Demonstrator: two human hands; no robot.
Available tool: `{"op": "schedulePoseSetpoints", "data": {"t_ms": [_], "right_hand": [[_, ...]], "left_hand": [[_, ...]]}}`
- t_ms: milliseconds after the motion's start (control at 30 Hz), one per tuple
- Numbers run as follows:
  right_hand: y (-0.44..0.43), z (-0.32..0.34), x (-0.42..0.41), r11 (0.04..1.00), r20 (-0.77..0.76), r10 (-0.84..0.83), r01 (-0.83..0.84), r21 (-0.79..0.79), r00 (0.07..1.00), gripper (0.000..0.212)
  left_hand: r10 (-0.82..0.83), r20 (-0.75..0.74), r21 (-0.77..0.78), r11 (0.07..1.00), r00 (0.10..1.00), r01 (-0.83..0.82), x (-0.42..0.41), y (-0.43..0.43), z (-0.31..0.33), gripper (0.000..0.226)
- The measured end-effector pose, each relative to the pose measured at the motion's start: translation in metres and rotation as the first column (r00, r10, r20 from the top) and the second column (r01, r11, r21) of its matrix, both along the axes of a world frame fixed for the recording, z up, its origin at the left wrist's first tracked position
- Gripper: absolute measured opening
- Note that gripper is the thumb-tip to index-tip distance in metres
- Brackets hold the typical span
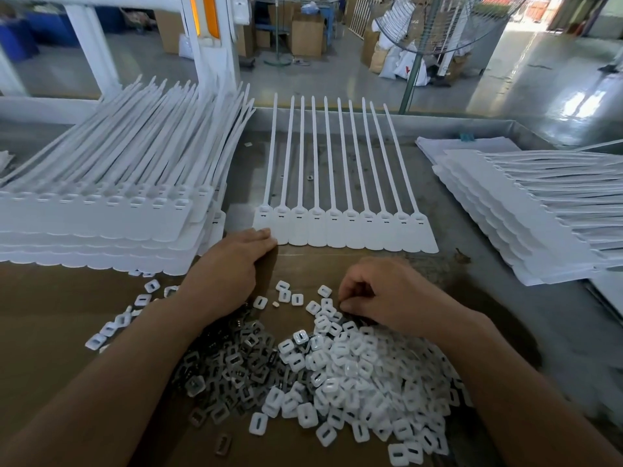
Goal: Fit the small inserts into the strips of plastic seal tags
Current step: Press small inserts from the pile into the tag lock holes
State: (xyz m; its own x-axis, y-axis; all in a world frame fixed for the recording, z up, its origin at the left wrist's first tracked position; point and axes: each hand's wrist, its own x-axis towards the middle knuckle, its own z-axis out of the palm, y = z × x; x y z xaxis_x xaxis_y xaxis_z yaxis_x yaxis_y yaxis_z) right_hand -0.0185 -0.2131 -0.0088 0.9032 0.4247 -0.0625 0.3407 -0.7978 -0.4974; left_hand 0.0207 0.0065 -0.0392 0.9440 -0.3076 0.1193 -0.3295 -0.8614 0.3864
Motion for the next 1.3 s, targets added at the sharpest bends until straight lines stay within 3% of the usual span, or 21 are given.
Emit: {"op": "schedulePoseSetpoints", "data": {"t_ms": [167, 367, 600, 767, 900, 1300], "right_hand": [[0.001, -0.001, -0.003, 0.994, 0.007, 0.047, -0.046, -0.104, 0.999, 0.027], [-0.003, -0.002, -0.002, 0.982, -0.015, -0.111, 0.112, 0.154, 0.994, 0.024], [-0.005, 0.003, 0.006, 0.928, 0.006, -0.242, 0.229, 0.295, 0.97, 0.025], [0.013, 0.019, 0.028, 0.955, 0.033, -0.212, 0.2, 0.22, 0.977, 0.016], [0.036, 0.024, 0.058, 0.974, 0.059, -0.161, 0.149, 0.172, 0.985, 0.008], [0.093, 0.009, 0.115, 0.96, -0.004, -0.195, 0.192, 0.205, 0.981, 0.018]], "left_hand": [[-0.001, 0.002, 0.004, 1.0, 1.0, 0.001, 0.0, 0.0, 0.0, 0.056], [-0.007, -0.01, 0.022, 1.0, 1.0, 0.007, -0.001, -0.001, 0.002, 0.058], [-0.055, -0.049, -0.007, 0.998, 0.997, 0.054, -0.005, -0.002, 0.004, 0.058], [-0.027, -0.022, -0.005, 1.0, 0.999, 0.027, -0.002, -0.005, 0.004, 0.057], [-0.023, 0.094, -0.068, 0.997, 0.995, 0.029, -0.004, -0.003, 0.003, 0.049], [-0.109, 0.188, -0.039, 0.992, 0.976, 0.119, -0.006, -0.003, 0.006, 0.042]]}}
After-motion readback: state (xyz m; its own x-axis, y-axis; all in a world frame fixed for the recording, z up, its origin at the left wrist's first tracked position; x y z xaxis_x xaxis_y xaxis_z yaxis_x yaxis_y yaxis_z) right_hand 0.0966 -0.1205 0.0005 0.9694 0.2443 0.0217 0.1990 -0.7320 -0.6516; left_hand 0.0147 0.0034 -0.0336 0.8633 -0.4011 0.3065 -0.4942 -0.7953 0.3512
